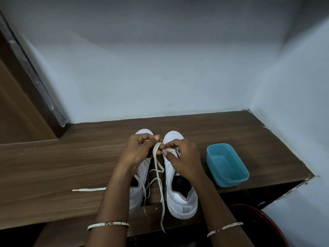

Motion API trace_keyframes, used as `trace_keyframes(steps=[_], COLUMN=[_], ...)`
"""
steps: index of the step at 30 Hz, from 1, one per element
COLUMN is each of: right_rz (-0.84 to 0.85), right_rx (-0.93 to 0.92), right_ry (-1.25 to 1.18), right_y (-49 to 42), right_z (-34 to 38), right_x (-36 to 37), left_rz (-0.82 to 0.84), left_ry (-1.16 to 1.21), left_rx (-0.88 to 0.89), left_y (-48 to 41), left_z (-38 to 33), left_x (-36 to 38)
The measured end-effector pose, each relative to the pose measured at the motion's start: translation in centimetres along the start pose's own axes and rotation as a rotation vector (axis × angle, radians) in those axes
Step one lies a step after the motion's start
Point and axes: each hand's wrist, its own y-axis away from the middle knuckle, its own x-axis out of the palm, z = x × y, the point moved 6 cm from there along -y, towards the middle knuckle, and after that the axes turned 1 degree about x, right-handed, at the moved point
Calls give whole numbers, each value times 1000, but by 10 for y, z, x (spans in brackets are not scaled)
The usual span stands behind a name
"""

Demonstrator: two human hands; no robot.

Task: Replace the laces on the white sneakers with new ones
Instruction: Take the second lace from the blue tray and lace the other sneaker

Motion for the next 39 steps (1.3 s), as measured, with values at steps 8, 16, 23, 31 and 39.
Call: trace_keyframes(steps=[8, 16, 23, 31, 39], right_rz=[15, 51, 311, 156, 202], right_rx=[-44, -38, -131, -143, 153], right_ry=[20, -14, -3, -268, -886], right_y=[2, 2, 8, 11, 6], right_z=[5, 4, 11, 34, 20], right_x=[-1, -20, -14, -14, -33], left_rz=[80, -203, -195, 40, -312], left_ry=[-210, -79, 378, 552, 254], left_rx=[-75, 34, -17, -35, 6], left_y=[4, 2, 5, 8, -1], left_z=[6, 0, -13, -22, 1], left_x=[1, -6, -2, 14, -18])
